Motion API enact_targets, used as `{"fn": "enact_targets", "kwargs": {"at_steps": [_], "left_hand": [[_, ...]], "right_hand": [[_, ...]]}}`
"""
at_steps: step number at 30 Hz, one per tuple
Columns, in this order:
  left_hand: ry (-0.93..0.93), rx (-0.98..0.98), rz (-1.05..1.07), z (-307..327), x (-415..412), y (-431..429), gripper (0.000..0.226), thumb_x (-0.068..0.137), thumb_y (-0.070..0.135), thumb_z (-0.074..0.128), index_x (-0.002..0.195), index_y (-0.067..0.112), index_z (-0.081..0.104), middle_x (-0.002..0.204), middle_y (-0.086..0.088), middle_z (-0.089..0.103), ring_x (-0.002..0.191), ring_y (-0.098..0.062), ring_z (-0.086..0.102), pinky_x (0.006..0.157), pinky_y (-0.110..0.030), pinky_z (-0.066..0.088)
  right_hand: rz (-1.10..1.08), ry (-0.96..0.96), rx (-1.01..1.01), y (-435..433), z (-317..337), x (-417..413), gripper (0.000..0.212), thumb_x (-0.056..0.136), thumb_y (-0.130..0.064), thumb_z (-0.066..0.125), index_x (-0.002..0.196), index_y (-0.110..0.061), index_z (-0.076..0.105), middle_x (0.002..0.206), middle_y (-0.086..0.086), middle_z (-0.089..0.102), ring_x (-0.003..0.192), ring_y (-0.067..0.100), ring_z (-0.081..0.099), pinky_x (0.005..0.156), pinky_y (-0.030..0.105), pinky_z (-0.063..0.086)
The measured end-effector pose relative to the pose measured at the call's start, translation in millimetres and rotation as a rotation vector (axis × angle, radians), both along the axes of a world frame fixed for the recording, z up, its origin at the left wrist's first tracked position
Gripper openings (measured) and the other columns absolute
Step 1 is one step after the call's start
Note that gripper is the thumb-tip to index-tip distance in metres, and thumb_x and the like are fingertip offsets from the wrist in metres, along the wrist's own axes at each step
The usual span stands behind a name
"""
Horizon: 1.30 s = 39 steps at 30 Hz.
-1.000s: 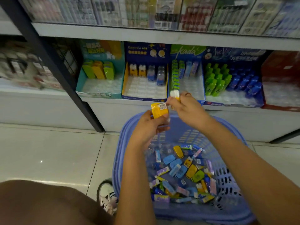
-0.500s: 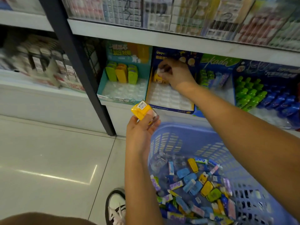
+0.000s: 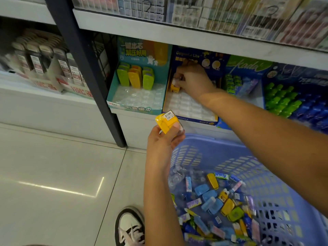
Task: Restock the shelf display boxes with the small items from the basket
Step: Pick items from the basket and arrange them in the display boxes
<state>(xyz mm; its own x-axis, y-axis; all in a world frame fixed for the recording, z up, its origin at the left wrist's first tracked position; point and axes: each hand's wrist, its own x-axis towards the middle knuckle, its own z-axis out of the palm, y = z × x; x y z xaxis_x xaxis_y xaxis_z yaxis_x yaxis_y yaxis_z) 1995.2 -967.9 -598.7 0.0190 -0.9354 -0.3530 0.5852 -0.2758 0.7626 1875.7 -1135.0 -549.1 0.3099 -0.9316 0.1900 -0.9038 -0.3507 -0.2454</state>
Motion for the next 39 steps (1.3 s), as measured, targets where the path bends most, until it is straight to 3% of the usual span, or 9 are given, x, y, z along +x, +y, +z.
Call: {"fn": "enact_targets", "kwargs": {"at_steps": [4, 11, 14, 19, 22, 28, 31, 36, 39], "left_hand": [[-0.038, 0.016, -0.016, 5, -2, 3, 0.017, 0.089, 0.017, 0.064, 0.102, 0.005, 0.062, 0.087, -0.008, 0.067, 0.076, -0.016, 0.069, 0.069, -0.022, 0.055], [-0.100, 0.015, -0.019, 18, -3, 6, 0.006, 0.091, 0.014, 0.058, 0.092, 0.008, 0.058, 0.071, -0.003, 0.059, 0.054, -0.011, 0.055, 0.053, -0.023, 0.048], [-0.189, -0.015, -0.098, 25, -4, 8, 0.008, 0.091, 0.016, 0.055, 0.093, 0.008, 0.055, 0.068, -0.001, 0.056, 0.052, -0.011, 0.047, 0.051, -0.025, 0.042], [-0.361, -0.136, -0.355, 32, -16, 16, 0.033, 0.081, 0.033, 0.056, 0.104, 0.010, 0.057, 0.069, 0.005, 0.055, 0.051, -0.006, 0.045, 0.054, -0.026, 0.043], [-0.333, -0.097, -0.345, 37, -21, 15, 0.020, 0.087, 0.030, 0.052, 0.095, 0.013, 0.055, 0.070, 0.002, 0.051, 0.047, -0.006, 0.042, 0.050, -0.025, 0.041], [-0.050, 0.124, -0.136, 42, -18, 3, 0.033, 0.101, 0.033, 0.037, 0.081, 0.013, 0.053, 0.050, 0.000, 0.051, 0.036, -0.010, 0.034, 0.037, -0.019, 0.036], [-0.079, 0.153, -0.074, 39, -18, 4, 0.034, 0.102, 0.029, 0.036, 0.080, 0.010, 0.053, 0.056, -0.003, 0.051, 0.042, -0.012, 0.037, 0.040, -0.023, 0.039], [-0.121, 0.219, -0.073, 38, -17, -3, 0.034, 0.103, 0.022, 0.034, 0.077, 0.009, 0.052, 0.062, -0.006, 0.048, 0.050, -0.015, 0.038, 0.051, -0.027, 0.038], [-0.112, 0.221, -0.056, 33, -16, -5, 0.033, 0.102, 0.020, 0.034, 0.077, 0.009, 0.051, 0.062, -0.007, 0.048, 0.051, -0.016, 0.038, 0.052, -0.028, 0.039]], "right_hand": [[-0.002, 0.073, 0.061, 2, 10, 1, 0.024, 0.091, -0.010, 0.057, 0.113, -0.003, 0.061, 0.120, 0.018, 0.055, 0.112, 0.032, 0.053, 0.087, 0.029, 0.040], [0.319, 0.060, -0.018, 92, 18, -15, 0.092, 0.076, 0.000, 0.070, 0.146, -0.036, 0.021, 0.146, 0.003, 0.027, 0.123, 0.023, 0.042, 0.096, 0.032, 0.044], [0.465, 0.209, -0.025, 132, 20, -31, 0.083, 0.078, -0.005, 0.072, 0.144, -0.033, 0.031, 0.152, -0.003, 0.025, 0.131, 0.023, 0.034, 0.090, 0.045, 0.050], [0.543, 0.246, -0.271, 156, 28, -54, 0.056, 0.076, -0.010, 0.077, 0.128, -0.013, 0.057, 0.130, 0.010, 0.058, 0.110, 0.031, 0.057, 0.074, 0.041, 0.057], [0.569, 0.294, -0.313, 151, 33, -63, 0.051, 0.077, -0.009, 0.075, 0.125, -0.012, 0.060, 0.123, 0.015, 0.061, 0.102, 0.033, 0.062, 0.067, 0.039, 0.057], [0.139, -0.191, -0.167, 110, 37, -54, 0.028, 0.089, -0.028, 0.063, 0.111, -0.011, 0.063, 0.096, -0.002, 0.049, 0.079, 0.009, 0.043, 0.066, 0.012, 0.032], [-0.038, -0.382, -0.045, 75, 34, -44, 0.031, 0.087, -0.021, 0.064, 0.116, -0.017, 0.053, 0.093, 0.003, 0.056, 0.070, 0.011, 0.049, 0.066, 0.025, 0.041], [-0.100, -0.211, 0.027, 32, 17, -34, 0.030, 0.088, -0.011, 0.060, 0.117, -0.013, 0.056, 0.116, 0.011, 0.061, 0.102, 0.027, 0.058, 0.086, 0.034, 0.049], [-0.101, -0.166, 0.006, 23, 5, -32, 0.027, 0.086, -0.011, 0.059, 0.114, -0.013, 0.059, 0.110, 0.013, 0.065, 0.099, 0.028, 0.060, 0.085, 0.038, 0.051]]}}
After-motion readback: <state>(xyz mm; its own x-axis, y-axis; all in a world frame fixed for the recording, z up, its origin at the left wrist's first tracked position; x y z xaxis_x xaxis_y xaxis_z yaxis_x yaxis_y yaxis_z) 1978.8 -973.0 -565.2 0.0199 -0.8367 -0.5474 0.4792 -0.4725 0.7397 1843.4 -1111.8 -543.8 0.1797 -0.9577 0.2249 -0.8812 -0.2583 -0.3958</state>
